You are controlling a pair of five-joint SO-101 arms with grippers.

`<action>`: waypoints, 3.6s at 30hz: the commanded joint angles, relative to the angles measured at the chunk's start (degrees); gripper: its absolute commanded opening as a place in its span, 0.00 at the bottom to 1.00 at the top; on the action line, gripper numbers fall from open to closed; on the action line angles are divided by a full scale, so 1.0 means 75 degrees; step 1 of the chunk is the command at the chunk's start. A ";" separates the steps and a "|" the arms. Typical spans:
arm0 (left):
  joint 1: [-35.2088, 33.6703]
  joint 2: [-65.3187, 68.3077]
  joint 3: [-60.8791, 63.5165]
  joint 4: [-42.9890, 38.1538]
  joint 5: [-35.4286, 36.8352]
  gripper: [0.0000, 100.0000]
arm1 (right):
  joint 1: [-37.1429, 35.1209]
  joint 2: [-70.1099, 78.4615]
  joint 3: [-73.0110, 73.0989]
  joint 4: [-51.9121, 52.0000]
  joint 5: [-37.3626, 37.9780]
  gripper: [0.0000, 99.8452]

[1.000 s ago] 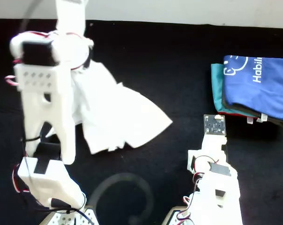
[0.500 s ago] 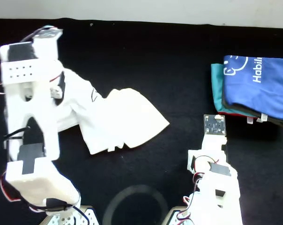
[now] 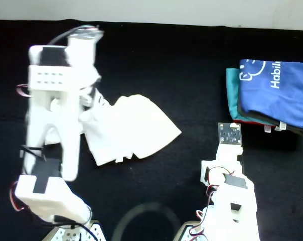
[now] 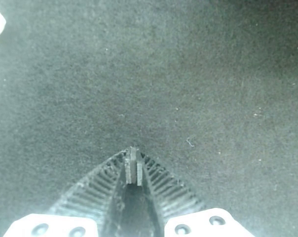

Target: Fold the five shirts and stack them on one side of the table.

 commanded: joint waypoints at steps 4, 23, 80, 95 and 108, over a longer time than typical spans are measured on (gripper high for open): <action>0.2432 -0.0803 -0.0147 0.0035 0.0047 0.01 | 0.0006 -0.0053 -0.0006 -0.0158 -0.0059 0.01; 0.3405 -0.0873 -0.0076 -0.0504 0.0070 0.05 | 0.0006 -0.0053 -0.0006 -0.0170 -0.0059 0.01; -0.3499 -0.3311 0.4179 -0.1313 0.0000 0.19 | 0.0018 -0.0076 -0.0334 0.0322 -0.0023 0.01; -0.3968 -0.3311 0.4190 -0.1301 0.0000 0.19 | -0.2186 0.0006 -0.4988 0.4038 -0.0059 0.02; -0.4753 -0.3311 0.4448 -0.1371 0.0000 0.19 | -0.5749 0.1049 -0.5445 0.3933 -0.0070 0.19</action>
